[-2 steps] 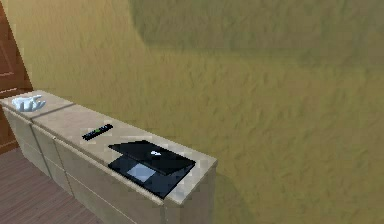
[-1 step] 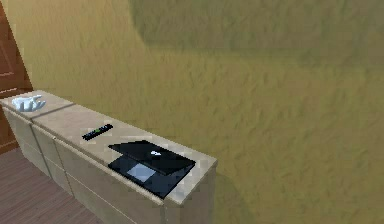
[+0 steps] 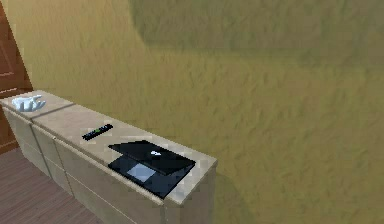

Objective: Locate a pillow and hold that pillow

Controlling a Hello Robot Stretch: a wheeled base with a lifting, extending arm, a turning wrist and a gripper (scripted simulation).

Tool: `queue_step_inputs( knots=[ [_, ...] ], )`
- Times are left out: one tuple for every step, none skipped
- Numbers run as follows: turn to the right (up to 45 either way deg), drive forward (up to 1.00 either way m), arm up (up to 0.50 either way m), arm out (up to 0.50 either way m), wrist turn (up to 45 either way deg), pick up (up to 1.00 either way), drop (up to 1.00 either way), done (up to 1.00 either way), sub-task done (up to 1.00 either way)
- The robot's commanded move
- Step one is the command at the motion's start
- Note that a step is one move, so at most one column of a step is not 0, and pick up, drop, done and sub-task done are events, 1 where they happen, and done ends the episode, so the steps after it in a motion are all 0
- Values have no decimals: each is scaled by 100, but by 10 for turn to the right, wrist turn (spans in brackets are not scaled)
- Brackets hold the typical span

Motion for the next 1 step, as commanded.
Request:
queue_step_inputs(
  knots=[
    [0,0,0,0,0,0,0,100,0]
  ],
)
